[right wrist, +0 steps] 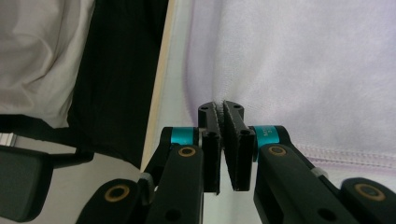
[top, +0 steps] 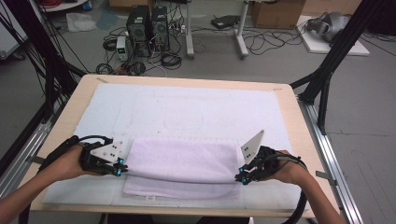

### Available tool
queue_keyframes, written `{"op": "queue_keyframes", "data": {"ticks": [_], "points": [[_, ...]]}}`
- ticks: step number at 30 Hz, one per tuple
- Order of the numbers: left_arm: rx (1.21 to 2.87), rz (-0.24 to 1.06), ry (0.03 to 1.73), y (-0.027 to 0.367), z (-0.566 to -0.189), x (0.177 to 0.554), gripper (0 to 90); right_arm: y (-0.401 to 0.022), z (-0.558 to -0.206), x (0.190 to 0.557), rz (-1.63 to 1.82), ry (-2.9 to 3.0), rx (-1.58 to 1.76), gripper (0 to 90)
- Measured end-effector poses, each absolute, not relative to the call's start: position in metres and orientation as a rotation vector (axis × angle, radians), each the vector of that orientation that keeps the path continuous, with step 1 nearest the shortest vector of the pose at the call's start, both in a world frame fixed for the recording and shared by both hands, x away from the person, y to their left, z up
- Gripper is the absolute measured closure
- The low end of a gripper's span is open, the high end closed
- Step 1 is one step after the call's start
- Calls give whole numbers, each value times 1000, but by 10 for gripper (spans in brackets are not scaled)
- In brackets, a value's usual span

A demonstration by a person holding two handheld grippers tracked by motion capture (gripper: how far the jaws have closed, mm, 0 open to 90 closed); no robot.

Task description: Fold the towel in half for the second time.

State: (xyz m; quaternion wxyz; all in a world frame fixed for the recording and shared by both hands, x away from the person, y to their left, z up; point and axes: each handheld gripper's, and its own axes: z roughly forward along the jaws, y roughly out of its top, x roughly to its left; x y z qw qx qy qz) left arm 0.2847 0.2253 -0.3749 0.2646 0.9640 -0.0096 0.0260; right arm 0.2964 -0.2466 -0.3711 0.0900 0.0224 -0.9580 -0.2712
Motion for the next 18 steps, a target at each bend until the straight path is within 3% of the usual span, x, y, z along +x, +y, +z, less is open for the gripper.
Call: {"op": "queue_keyframes", "data": {"ticks": [9, 18], "points": [[2608, 28, -129, 221, -382, 266, 856, -243, -382, 283, -748, -2806, 139, 861], [2610, -43, -127, 222, -391, 261, 856, -240, -392, 278, -677, -2798, 139, 847]]}}
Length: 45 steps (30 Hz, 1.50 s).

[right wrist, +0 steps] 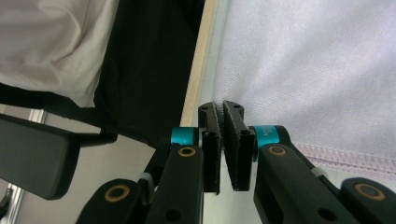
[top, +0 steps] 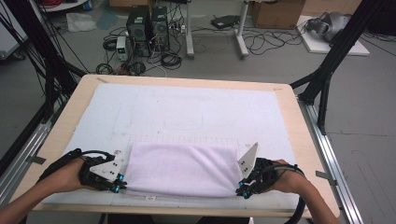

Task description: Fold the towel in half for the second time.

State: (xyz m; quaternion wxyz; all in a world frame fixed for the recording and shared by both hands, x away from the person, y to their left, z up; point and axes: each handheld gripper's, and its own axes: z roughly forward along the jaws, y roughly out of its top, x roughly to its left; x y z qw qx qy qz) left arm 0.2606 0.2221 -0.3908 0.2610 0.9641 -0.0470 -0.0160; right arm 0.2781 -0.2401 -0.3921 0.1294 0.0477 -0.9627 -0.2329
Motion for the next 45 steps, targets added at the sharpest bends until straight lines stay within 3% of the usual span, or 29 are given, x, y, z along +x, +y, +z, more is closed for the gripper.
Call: {"op": "queue_keyframes", "data": {"ticks": [1, 3, 5, 6, 13, 17, 25, 33, 42, 45], "points": [[2612, -52, -131, 222, -391, 260, 853, -240, -393, 279, -672, -2805, 131, 804], [2601, -63, -122, 222, -391, 262, 794, -242, -395, 281, -664, -2829, 97, 606], [2594, -28, -43, 223, -390, 266, 495, -247, -394, 282, -691, -2826, 54, 561], [2591, -15, -9, 224, -387, 270, 421, -248, -392, 283, -725, -2836, 52, 499], [2453, 157, 261, 233, -374, 302, 227, -259, -376, 304, -1004, -2929, -226, 204], [2419, 273, 355, 232, -372, 321, 214, -256, -374, 320, -1068, -3003, -409, 151], [2427, 256, 437, 223, -387, 359, 234, -247, -379, 356, -1000, -3048, -667, 201], [2430, 144, 505, 219, -400, 375, 261, -237, -392, 381, -837, -3001, -713, 374], [2459, 49, 581, 217, -407, 385, 389, -227, -407, 388, -660, -2991, -662, 535], [2480, 23, 578, 212, -410, 385, 465, -225, -409, 389, -620, -2974, -657, 639]]}}
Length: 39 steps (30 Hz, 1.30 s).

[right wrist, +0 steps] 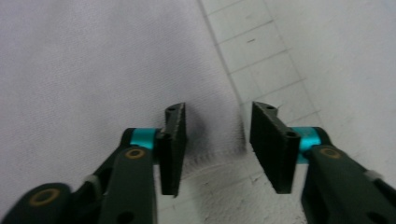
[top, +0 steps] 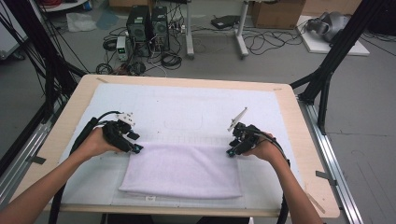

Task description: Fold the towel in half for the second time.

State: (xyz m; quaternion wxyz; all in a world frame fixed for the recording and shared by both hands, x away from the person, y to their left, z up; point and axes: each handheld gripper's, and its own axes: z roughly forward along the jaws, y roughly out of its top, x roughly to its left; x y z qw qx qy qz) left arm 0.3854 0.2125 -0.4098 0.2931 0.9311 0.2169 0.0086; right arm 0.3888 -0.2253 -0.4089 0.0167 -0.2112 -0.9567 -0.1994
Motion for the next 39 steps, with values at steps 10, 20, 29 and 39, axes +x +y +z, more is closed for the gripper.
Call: {"op": "queue_keyframes", "data": {"ticks": [10, 20, 29, 39], "points": [[2441, -118, 704, 207, -415, 387, 804, -220, -406, 385, -580, -2992, -653, 834], [2458, 9, 691, 209, -405, 389, 827, -221, -393, 386, -665, -3115, -700, 844], [2451, 134, 679, 210, -390, 405, 827, -220, -384, 395, -739, -3184, -788, 845], [2393, 240, 695, 209, -370, 442, 827, -224, -378, 421, -846, -3216, -915, 844]]}}
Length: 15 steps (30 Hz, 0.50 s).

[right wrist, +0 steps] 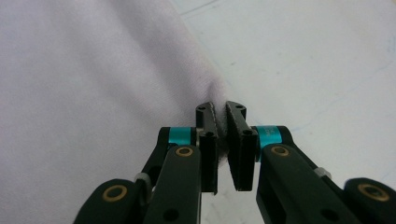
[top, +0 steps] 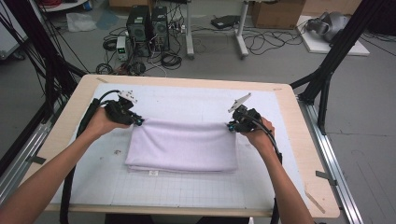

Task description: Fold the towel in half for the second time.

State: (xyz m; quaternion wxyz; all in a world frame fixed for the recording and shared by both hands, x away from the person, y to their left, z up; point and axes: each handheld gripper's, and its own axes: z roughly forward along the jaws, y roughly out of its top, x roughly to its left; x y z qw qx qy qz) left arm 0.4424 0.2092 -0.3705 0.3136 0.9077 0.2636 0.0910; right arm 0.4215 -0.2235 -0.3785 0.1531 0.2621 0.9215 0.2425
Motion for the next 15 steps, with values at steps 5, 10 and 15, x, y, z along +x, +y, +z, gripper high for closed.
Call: {"op": "queue_keyframes", "data": {"ticks": [5, 10, 15], "points": [[2404, 231, 720, 208, -380, 457, 824, -225, -376, 436, 722, 2587, 785, 844], [2381, 249, 750, 212, -390, 465, 592, -225, -392, 447, 771, 2655, 837, 736], [2287, 287, 732, 225, -378, 459, 364, -239, -385, 443, 951, 2579, 914, 460]]}}
